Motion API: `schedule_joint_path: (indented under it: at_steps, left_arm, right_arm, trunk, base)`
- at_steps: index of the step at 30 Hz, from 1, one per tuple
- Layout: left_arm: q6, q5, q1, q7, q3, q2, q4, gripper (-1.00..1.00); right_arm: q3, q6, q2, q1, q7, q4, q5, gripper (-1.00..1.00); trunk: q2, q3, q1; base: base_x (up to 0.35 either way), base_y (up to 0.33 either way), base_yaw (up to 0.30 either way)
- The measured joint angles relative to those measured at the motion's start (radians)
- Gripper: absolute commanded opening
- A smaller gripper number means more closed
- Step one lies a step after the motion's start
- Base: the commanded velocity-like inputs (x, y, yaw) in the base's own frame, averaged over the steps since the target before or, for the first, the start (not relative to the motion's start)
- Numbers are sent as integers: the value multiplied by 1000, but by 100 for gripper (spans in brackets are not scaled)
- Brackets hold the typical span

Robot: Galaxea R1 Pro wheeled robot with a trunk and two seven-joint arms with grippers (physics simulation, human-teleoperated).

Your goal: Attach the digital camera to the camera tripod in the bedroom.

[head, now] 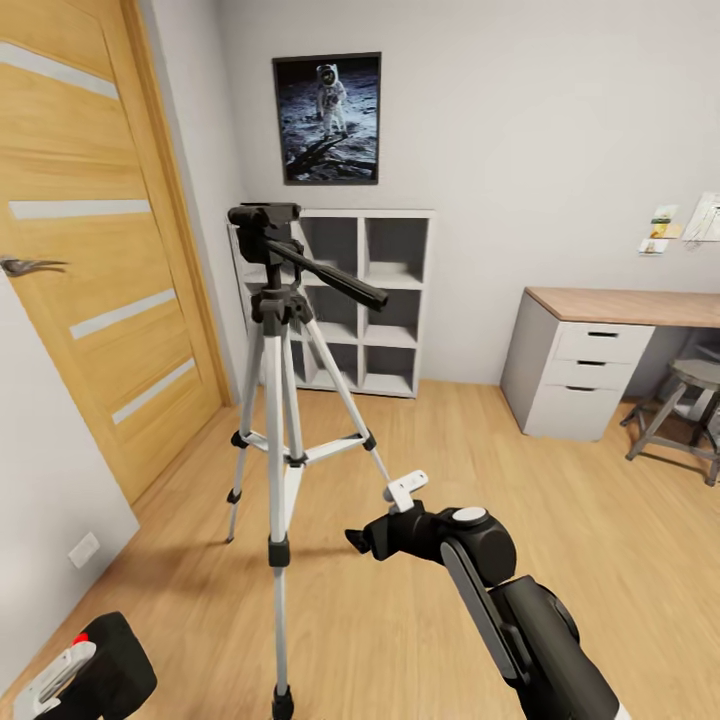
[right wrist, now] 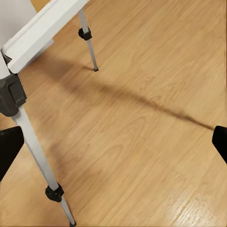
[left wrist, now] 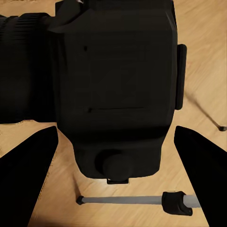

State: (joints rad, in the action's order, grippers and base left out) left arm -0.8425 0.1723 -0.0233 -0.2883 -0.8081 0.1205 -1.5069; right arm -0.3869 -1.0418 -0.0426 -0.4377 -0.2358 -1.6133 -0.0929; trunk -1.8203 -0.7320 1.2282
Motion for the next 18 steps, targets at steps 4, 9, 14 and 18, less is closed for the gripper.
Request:
schedule_joint_path:
  at_steps: [4, 9, 14, 18]
  left_arm:
    - [0, 1, 0, -1, 0, 0, 1, -100]
    - [1, 0, 0, -1, 0, 0, 1, -100]
    - [0, 1, 0, -2, 0, 0, 1, -100]
    - [0, -1, 0, -2, 0, 0, 1, -100]
  right_arm:
    - [6, 0, 0, 0, 0, 0, -1, 100]
    - [11, 0, 0, -1, 0, 0, -1, 100]
    - [13, 0, -1, -1, 0, 0, -1, 100]
    - [14, 0, -1, -2, 0, 0, -1, 100]
  trunk:
    - [0, 0, 0]
    - [0, 0, 0]
    - [0, 0, 0]
    - [0, 0, 0]
  base:
    - [-13, 268, -190]
    - [-5, 290, -235]
    - [-2, 308, -246]
    - [0, 300, -199]
